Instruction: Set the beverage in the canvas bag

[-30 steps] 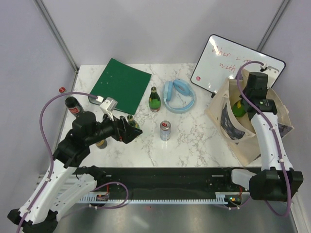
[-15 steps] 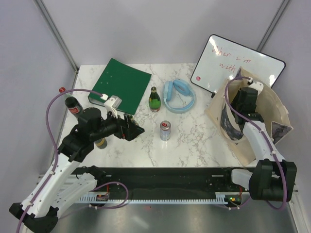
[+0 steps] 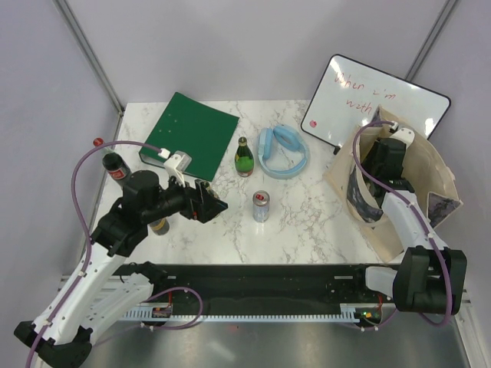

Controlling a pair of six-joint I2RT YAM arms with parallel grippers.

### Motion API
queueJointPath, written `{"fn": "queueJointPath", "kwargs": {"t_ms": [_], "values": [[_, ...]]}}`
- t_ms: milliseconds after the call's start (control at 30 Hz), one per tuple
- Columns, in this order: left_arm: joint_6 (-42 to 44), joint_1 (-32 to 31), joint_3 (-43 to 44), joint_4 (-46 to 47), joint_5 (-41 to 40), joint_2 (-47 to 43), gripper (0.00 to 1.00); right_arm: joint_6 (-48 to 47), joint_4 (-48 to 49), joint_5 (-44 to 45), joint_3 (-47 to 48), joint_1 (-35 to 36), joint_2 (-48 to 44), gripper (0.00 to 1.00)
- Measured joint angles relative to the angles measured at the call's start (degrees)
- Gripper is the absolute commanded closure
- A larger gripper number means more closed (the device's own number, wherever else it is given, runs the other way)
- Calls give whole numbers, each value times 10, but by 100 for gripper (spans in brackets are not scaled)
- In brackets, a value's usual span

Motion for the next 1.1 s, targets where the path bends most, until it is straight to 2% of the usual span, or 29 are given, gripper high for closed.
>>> {"fn": "queueJointPath", "kwargs": {"t_ms": [67, 100, 233, 500, 733, 1100], "values": [[0, 0, 0, 0, 0, -1, 1, 0, -1, 0, 0, 0, 0, 80], [0, 0, 0, 0, 0, -1, 1, 0, -2, 0, 0, 0, 0, 73], [0, 0, 0, 0, 0, -2, 1, 1, -9, 0, 2, 0, 0, 56], [0, 0, 4, 0, 0, -6, 1, 4, -86, 1, 55, 0, 0, 46], [0, 0, 4, 0, 0, -6, 2, 5, -168, 3, 132, 0, 0, 41], [0, 0, 7, -10, -33, -5, 3, 11, -390, -21, 310, -1, -4, 30]]}}
